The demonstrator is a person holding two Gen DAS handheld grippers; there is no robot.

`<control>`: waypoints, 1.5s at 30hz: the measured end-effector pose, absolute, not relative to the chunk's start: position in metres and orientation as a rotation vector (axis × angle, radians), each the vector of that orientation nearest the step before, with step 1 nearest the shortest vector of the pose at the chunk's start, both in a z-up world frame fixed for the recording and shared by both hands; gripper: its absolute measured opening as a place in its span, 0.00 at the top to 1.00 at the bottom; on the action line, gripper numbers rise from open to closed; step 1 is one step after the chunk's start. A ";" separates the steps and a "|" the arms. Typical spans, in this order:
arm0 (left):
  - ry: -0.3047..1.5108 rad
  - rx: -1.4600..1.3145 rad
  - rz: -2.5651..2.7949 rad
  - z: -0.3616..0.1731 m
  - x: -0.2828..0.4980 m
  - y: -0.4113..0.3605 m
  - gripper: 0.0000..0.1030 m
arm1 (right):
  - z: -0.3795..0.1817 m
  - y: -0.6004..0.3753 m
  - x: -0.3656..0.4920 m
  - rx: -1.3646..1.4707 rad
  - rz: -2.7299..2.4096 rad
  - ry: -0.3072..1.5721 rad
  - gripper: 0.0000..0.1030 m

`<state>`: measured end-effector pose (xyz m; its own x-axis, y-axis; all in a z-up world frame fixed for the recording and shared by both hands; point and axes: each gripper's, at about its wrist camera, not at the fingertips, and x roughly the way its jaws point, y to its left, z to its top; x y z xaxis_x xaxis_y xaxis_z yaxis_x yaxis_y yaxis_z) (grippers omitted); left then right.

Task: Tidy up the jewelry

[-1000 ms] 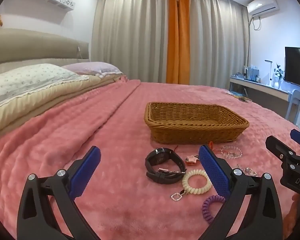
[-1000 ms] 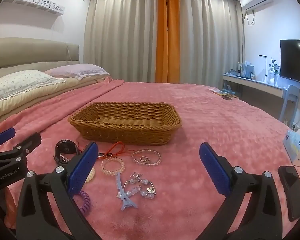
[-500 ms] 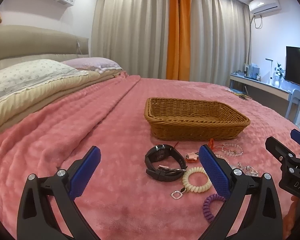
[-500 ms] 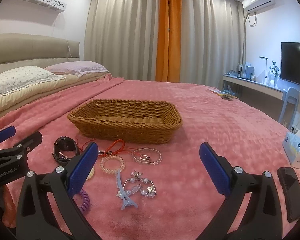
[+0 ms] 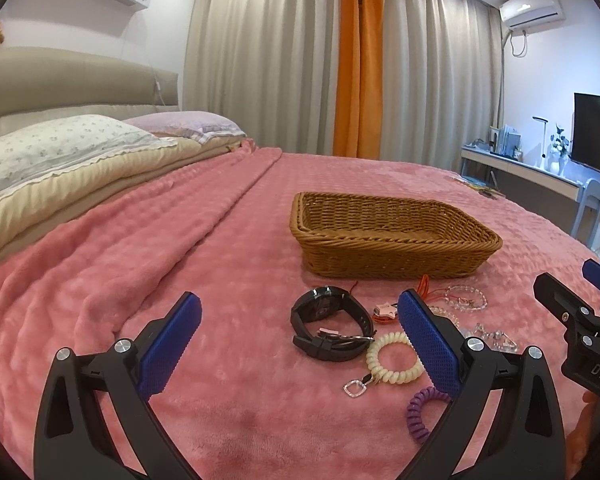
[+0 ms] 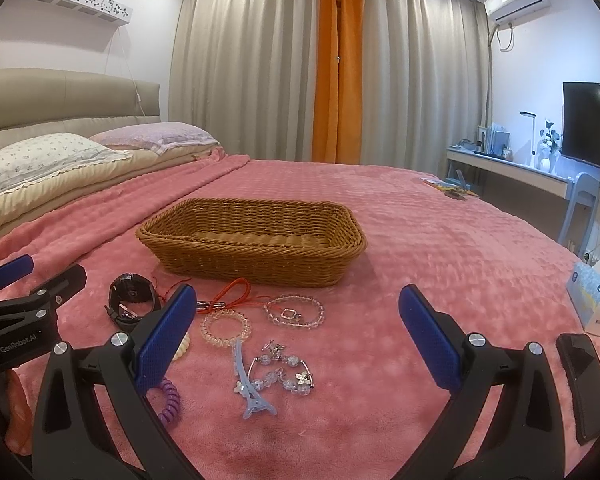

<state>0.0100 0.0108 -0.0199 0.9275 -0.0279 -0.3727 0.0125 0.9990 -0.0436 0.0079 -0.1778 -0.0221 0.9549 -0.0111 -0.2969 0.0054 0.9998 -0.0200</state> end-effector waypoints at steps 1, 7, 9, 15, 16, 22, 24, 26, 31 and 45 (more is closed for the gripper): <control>0.383 -0.041 -0.021 -0.020 0.010 0.011 0.07 | -0.022 -0.177 0.008 -0.020 -0.009 0.301 0.06; 0.383 -0.041 -0.020 -0.020 0.010 0.011 0.07 | -0.023 -0.177 0.008 -0.018 -0.008 0.303 0.06; 0.385 -0.041 -0.020 -0.020 0.010 0.011 0.07 | -0.023 -0.177 0.008 -0.019 -0.008 0.305 0.06; 0.387 -0.044 -0.019 -0.022 0.009 0.012 0.07 | -0.023 -0.176 0.008 -0.021 -0.005 0.303 0.06; 0.387 -0.044 -0.019 -0.022 0.009 0.012 0.07 | -0.023 -0.176 0.007 -0.022 -0.005 0.302 0.06; 0.389 -0.044 -0.020 -0.022 0.010 0.013 0.07 | -0.023 -0.176 0.008 -0.021 -0.005 0.303 0.06; 0.389 -0.044 -0.020 -0.022 0.010 0.013 0.07 | -0.023 -0.176 0.008 -0.022 -0.005 0.303 0.06; 0.389 -0.044 -0.020 -0.021 0.010 0.013 0.07 | -0.023 -0.176 0.008 -0.023 -0.005 0.303 0.06; 0.391 -0.045 -0.020 -0.022 0.010 0.014 0.07 | -0.023 -0.176 0.008 -0.024 -0.004 0.302 0.06; 0.405 -0.066 -0.036 -0.024 0.010 0.016 0.07 | -0.026 -0.189 0.016 0.037 -0.014 0.338 0.06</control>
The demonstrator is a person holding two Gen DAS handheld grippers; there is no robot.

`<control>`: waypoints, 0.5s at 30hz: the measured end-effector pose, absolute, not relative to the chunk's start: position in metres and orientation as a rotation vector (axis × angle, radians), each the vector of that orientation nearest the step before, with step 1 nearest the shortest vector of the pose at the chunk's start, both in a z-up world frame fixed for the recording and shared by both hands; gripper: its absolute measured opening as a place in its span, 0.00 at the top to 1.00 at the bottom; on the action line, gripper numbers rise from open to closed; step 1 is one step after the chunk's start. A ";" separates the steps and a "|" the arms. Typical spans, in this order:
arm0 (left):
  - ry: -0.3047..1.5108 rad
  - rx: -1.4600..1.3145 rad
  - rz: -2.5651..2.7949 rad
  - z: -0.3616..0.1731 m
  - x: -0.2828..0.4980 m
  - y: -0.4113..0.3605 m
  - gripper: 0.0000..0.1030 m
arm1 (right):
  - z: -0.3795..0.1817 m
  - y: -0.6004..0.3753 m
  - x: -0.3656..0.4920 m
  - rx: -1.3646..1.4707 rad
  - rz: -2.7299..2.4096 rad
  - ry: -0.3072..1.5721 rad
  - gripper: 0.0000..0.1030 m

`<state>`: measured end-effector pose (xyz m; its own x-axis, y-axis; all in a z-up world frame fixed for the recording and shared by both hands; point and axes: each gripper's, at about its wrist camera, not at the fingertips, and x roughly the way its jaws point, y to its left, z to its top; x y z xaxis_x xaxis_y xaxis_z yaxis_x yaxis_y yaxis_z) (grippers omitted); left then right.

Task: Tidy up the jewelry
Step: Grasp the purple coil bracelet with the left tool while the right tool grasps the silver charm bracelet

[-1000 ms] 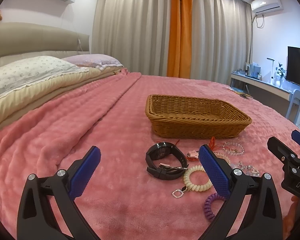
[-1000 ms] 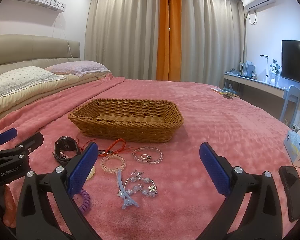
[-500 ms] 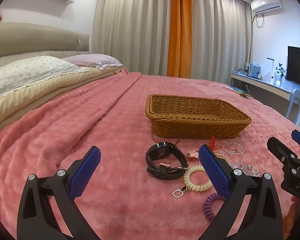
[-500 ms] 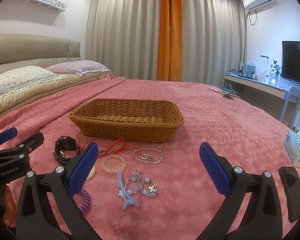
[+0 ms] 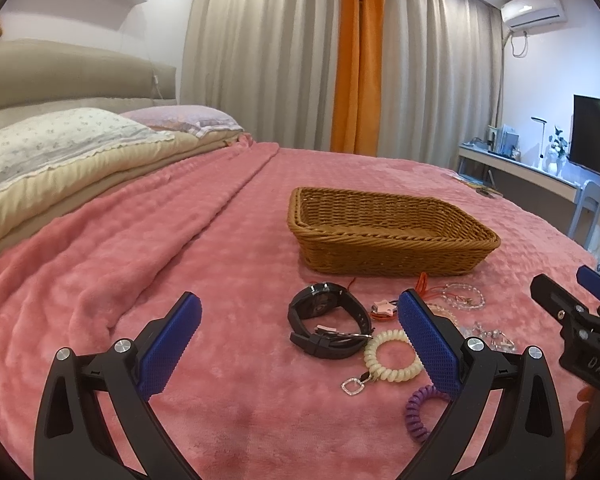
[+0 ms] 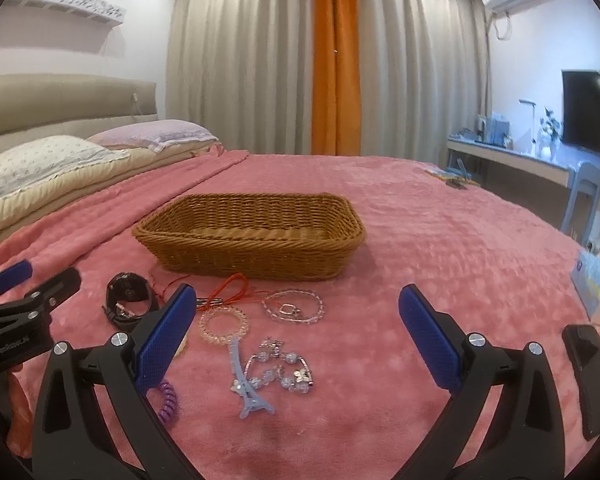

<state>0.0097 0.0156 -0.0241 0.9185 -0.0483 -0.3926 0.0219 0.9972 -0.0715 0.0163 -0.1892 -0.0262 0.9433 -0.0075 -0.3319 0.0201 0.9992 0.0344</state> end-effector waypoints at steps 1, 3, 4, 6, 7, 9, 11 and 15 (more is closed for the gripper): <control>0.414 -0.074 -0.040 -0.024 0.011 0.016 0.07 | -0.026 -0.191 0.017 0.047 -0.017 0.345 0.06; 0.438 -0.087 -0.051 -0.025 0.013 0.018 0.07 | -0.026 -0.195 0.019 0.057 -0.027 0.360 0.06; 0.452 -0.091 -0.056 -0.024 0.015 0.019 0.07 | -0.025 -0.196 0.020 0.060 -0.032 0.372 0.06; 0.462 -0.100 -0.067 -0.023 0.011 0.020 0.07 | -0.024 -0.199 0.020 0.059 -0.039 0.394 0.06; 0.467 -0.104 -0.080 -0.021 0.009 0.022 0.07 | -0.023 -0.200 0.020 0.056 -0.038 0.407 0.06; 0.483 -0.111 -0.113 -0.019 0.003 0.022 0.07 | -0.021 -0.204 0.018 0.044 -0.026 0.435 0.06; 0.511 -0.109 -0.137 -0.016 0.001 0.022 0.08 | -0.017 -0.209 0.017 0.031 -0.027 0.453 0.06; 0.569 -0.111 -0.183 -0.008 -0.002 0.020 0.09 | -0.003 -0.229 0.018 0.042 -0.014 0.487 0.07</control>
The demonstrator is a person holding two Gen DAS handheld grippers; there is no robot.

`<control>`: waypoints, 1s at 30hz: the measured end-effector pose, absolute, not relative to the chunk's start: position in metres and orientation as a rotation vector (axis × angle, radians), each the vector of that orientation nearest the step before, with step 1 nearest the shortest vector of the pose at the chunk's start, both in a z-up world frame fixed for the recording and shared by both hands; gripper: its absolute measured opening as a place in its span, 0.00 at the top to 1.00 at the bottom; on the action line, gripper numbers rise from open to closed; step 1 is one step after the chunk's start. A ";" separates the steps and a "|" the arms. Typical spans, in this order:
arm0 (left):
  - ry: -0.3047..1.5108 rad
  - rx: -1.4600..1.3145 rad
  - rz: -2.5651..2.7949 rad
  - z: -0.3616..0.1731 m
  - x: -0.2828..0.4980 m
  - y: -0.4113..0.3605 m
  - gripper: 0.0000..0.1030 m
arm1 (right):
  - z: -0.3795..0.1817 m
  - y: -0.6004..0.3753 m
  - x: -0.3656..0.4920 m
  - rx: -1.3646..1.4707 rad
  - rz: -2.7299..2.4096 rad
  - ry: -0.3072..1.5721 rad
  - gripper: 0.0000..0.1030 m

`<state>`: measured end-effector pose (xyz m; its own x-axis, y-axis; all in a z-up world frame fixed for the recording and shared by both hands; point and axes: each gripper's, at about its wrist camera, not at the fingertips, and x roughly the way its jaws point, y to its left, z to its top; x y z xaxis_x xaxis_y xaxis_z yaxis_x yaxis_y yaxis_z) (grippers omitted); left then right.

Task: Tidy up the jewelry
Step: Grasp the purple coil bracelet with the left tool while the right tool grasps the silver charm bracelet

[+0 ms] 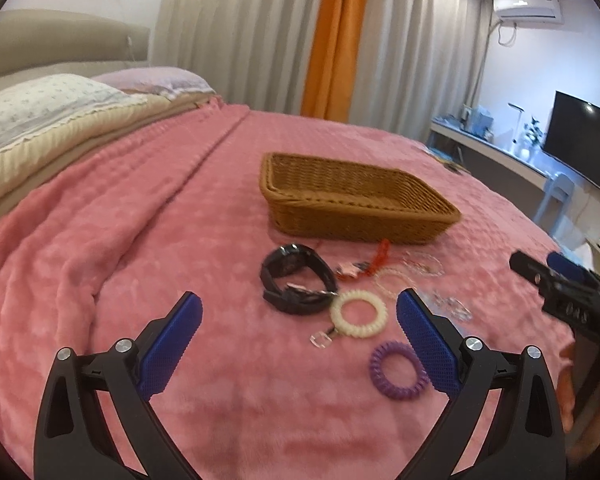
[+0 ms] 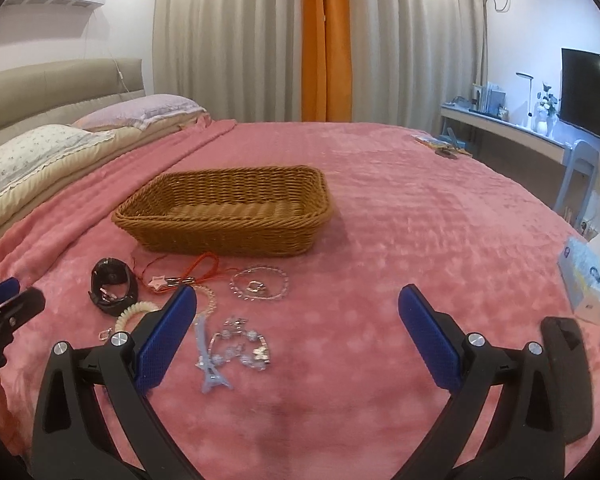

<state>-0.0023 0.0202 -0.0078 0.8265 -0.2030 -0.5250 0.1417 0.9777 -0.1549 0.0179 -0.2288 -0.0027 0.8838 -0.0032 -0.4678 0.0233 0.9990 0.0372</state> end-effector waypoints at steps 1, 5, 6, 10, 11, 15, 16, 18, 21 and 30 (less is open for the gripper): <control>0.587 -0.111 -0.201 -0.004 -0.002 0.019 0.11 | 0.002 -0.235 0.019 0.052 -0.005 0.500 0.08; 0.653 -0.080 -0.231 0.004 0.001 0.010 0.18 | 0.011 -0.246 0.027 0.064 0.047 0.558 0.25; 0.671 -0.075 -0.242 0.004 0.002 0.007 0.21 | 0.011 -0.245 0.028 0.058 0.061 0.571 0.31; 0.733 -0.081 -0.288 -0.001 0.005 -0.002 0.30 | -0.002 -0.235 0.034 0.021 0.119 0.644 0.47; 0.741 -0.076 -0.288 -0.004 0.006 -0.005 0.34 | -0.009 -0.231 0.035 0.007 0.131 0.667 0.54; 0.792 -0.071 -0.304 -0.020 0.009 -0.012 0.45 | -0.034 -0.221 0.045 -0.013 0.173 0.752 0.68; 0.809 -0.072 -0.314 -0.024 0.011 -0.014 0.48 | -0.041 -0.220 0.049 -0.006 0.188 0.776 0.68; 0.833 -0.065 -0.312 -0.032 0.015 -0.020 0.53 | -0.048 -0.216 0.054 -0.002 0.212 0.803 0.68; 0.861 -0.077 -0.316 -0.040 0.020 -0.023 0.54 | -0.054 -0.207 0.061 -0.028 0.218 0.819 0.68; 0.920 -0.046 -0.295 -0.061 0.035 -0.040 0.60 | -0.068 -0.191 0.081 -0.081 0.234 0.886 0.89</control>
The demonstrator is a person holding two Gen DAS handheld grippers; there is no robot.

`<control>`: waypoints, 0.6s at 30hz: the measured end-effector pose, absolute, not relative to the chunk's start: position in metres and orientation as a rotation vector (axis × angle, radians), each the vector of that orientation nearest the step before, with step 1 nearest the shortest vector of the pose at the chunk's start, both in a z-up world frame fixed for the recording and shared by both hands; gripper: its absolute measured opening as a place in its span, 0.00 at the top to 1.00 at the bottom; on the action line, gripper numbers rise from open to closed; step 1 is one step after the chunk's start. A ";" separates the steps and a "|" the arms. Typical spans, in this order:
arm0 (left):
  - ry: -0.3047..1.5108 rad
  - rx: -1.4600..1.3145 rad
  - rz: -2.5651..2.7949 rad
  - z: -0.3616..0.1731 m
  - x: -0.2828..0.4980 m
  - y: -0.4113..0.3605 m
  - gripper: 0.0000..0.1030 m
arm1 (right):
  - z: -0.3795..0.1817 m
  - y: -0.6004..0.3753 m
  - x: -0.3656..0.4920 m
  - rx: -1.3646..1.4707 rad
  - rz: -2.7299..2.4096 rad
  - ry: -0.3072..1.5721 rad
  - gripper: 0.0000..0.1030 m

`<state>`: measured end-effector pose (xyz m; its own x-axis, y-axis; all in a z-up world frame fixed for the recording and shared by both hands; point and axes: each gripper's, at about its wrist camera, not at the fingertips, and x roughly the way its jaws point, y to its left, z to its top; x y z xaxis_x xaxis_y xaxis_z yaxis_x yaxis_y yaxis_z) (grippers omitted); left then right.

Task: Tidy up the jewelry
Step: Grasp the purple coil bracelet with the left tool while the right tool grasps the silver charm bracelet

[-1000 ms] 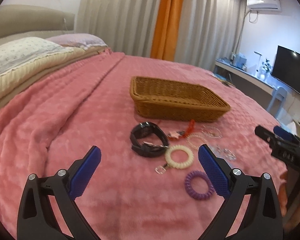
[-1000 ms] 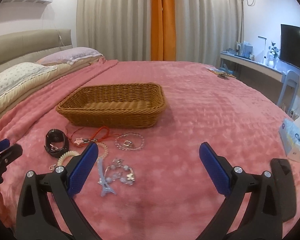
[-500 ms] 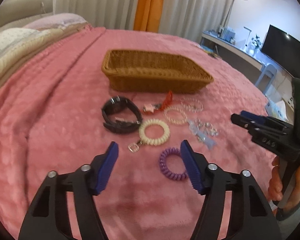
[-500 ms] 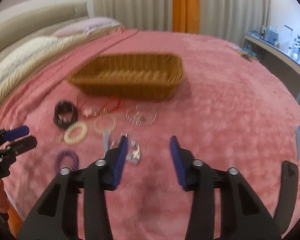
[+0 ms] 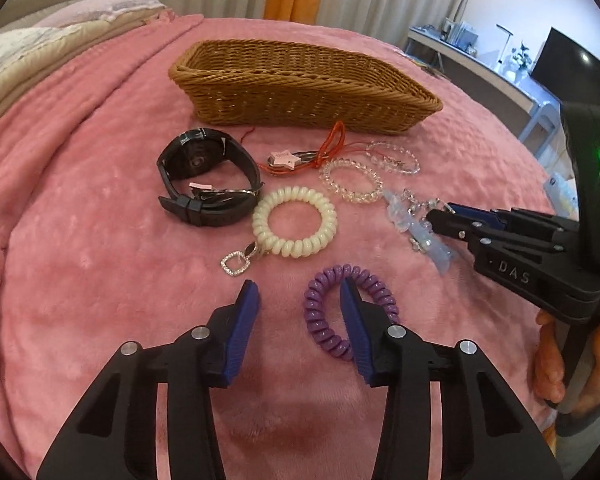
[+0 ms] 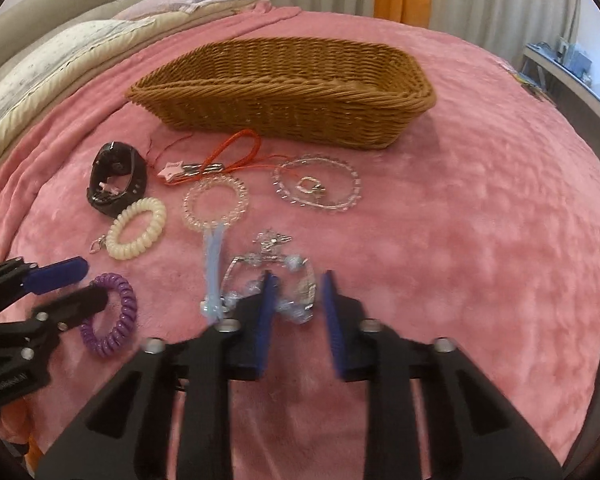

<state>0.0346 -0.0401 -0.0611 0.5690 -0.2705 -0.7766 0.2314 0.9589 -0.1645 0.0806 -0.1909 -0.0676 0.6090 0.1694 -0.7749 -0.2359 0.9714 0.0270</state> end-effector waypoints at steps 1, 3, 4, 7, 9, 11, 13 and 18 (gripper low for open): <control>0.916 -0.037 -0.288 -0.061 0.034 -0.042 0.60 | -0.067 -0.188 0.079 -0.092 0.238 0.882 0.91; 0.912 -0.017 -0.271 -0.061 0.033 -0.045 0.65 | -0.066 -0.187 0.076 -0.107 0.225 0.868 0.93; 0.910 -0.009 -0.268 -0.061 0.033 -0.045 0.69 | -0.065 -0.188 0.074 -0.101 0.225 0.861 0.93; 0.906 -0.009 -0.274 -0.062 0.033 -0.044 0.82 | -0.060 -0.193 0.071 -0.062 0.232 0.842 0.93; 0.908 -0.011 -0.282 -0.062 0.032 -0.044 0.89 | -0.057 -0.198 0.070 -0.032 0.243 0.839 0.93; 0.902 -0.007 -0.283 -0.061 0.031 -0.044 0.91 | -0.053 -0.201 0.069 -0.009 0.253 0.828 0.93; 0.895 -0.017 -0.290 -0.060 0.029 -0.042 0.91 | -0.048 -0.203 0.067 0.008 0.259 0.818 0.93; 0.859 -0.046 -0.314 -0.051 0.023 -0.038 0.91 | -0.032 -0.206 0.057 0.046 0.293 0.793 0.93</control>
